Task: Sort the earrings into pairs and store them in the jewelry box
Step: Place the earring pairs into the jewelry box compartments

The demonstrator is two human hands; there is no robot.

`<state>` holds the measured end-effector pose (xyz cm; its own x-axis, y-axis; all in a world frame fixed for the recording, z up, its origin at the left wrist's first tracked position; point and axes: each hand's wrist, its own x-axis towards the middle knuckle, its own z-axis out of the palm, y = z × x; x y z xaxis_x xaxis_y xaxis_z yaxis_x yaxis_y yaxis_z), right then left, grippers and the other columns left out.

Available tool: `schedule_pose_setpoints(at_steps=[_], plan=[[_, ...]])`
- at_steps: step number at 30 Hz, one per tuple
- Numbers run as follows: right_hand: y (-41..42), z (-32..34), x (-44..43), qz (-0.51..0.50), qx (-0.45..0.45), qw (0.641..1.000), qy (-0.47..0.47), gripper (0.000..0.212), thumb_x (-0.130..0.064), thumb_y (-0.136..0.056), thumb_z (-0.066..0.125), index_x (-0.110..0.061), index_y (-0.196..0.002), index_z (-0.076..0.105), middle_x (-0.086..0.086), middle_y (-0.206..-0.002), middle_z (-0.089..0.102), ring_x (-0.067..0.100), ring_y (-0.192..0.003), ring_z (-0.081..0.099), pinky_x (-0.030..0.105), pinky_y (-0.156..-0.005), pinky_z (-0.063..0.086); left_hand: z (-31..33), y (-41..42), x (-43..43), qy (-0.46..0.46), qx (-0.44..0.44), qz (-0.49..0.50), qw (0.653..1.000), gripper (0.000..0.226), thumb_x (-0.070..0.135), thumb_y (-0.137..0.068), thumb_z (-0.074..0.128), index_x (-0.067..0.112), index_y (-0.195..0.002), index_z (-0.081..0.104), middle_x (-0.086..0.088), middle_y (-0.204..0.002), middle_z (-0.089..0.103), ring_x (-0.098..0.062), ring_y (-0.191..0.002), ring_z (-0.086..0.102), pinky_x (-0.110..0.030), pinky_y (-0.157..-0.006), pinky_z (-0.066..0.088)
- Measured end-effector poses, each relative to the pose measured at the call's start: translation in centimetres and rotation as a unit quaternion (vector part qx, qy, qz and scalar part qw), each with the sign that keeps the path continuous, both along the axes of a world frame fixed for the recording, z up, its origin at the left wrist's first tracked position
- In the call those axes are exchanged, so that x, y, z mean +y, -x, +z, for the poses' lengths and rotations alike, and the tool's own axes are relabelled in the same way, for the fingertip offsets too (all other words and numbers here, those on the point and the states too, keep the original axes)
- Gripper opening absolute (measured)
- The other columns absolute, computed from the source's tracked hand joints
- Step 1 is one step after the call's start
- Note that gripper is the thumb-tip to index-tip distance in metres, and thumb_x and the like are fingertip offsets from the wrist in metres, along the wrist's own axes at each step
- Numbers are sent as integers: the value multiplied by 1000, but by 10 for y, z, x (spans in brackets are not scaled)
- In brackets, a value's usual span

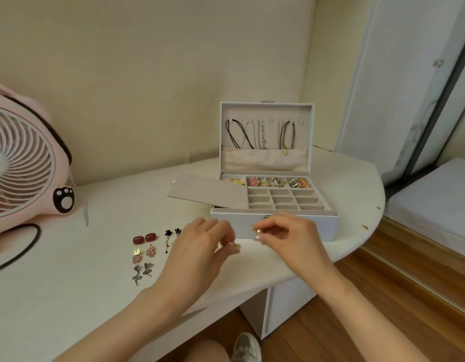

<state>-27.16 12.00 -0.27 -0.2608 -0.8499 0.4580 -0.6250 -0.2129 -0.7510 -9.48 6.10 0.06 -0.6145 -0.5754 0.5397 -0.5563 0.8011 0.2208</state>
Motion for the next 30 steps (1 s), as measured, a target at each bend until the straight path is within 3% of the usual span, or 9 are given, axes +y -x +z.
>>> schedule_pose_setpoints(at_steps=[6, 10, 14, 19, 22, 26, 30], plan=[[40, 38, -34, -114, -42, 993, 13, 15, -1, -73, 74, -13, -82, 74, -2, -76, 70, 11, -71, 65, 22, -74, 53, 48, 63, -47, -35, 34, 17, 999, 10, 25, -86, 61, 18, -92, 64, 3, -91, 67, -20, -89, 57, -32, -73, 44], [53, 48, -73, -139, 22, 989, -42, 8, -10, -73, 77, -11, -81, 75, -2, -77, 68, 13, -75, 63, 26, -75, 51, 54, 102, -88, -41, -43, 73, 996, 17, 32, -88, 59, 18, -96, 63, -3, -100, 68, -25, -98, 57, -31, -72, 37], [57, 43, -102, -141, 101, 978, -117, 10, -7, -73, 76, -8, -83, 76, 5, -88, 72, 17, -86, 65, 24, -75, 48, 45, 120, -107, 3, -132, 117, 984, 20, 27, -90, 54, 17, -103, 65, -9, -112, 63, -28, -111, 50, -34, -84, 38], [60, 35, -116, -152, 144, 965, -156, 11, -7, -75, 73, -11, -85, 77, 5, -91, 73, 19, -91, 64, 23, -73, 45, 37, 128, -118, 19, -187, 153, 970, 27, 28, -87, 58, 16, -111, 62, -9, -118, 58, -28, -116, 46, -34, -90, 38], [60, 33, -121, -166, 144, 960, -174, 7, -9, -77, 72, -13, -81, 76, 4, -90, 72, 21, -91, 64, 29, -75, 50, 35, 131, -120, 25, -186, 161, 969, 30, 28, -86, 59, 14, -113, 59, -10, -120, 57, -29, -118, 46, -35, -91, 39], [55, 34, -124, -192, 166, 950, -180, 9, -9, -80, 68, -16, -76, 72, 2, -90, 71, 22, -91, 63, 29, -70, 46, 34, 134, -120, 22, -184, 156, 970, 28, 28, -87, 59, 13, -111, 59, -11, -119, 57, -30, -116, 46, -36, -90, 39], [53, 33, -122, -189, 185, 947, -180, 11, -10, -83, 67, -18, -82, 74, 1, -93, 71, 22, -92, 63, 28, -68, 44, 31, 131, -121, 24, -172, 150, 973, 25, 27, -89, 56, 13, -109, 62, -11, -117, 57, -30, -114, 47, -36, -88, 40]])
